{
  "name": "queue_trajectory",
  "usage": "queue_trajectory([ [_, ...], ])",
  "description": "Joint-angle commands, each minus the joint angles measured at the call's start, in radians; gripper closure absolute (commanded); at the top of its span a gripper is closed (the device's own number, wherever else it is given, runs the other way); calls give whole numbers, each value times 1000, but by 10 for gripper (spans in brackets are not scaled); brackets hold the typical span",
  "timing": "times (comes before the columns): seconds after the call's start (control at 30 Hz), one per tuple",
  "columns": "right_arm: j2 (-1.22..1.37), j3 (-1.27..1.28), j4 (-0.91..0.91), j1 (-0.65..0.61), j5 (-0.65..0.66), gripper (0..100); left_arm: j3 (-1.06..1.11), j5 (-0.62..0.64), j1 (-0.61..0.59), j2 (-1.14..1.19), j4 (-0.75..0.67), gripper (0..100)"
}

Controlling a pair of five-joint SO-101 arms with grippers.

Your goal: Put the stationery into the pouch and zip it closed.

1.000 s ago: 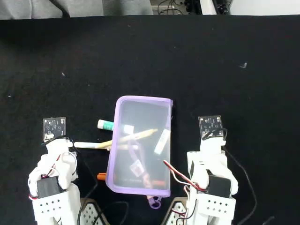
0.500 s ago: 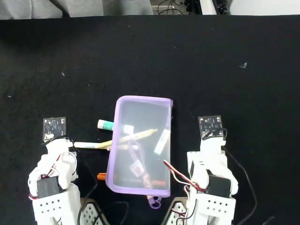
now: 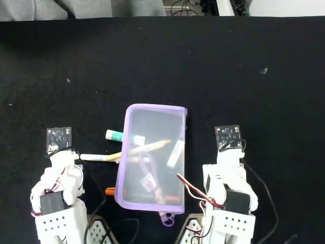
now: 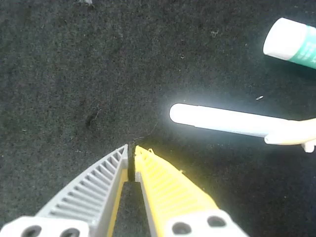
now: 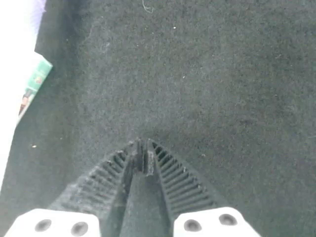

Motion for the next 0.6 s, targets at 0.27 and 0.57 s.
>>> queue_trajectory([
  [0.27, -84, 1, 5, 11, 5, 975, 24, -5, 16, -6, 6, 970],
  [0.57, -84, 1, 5, 5, 2, 975, 24, -5, 16, -6, 6, 970],
])
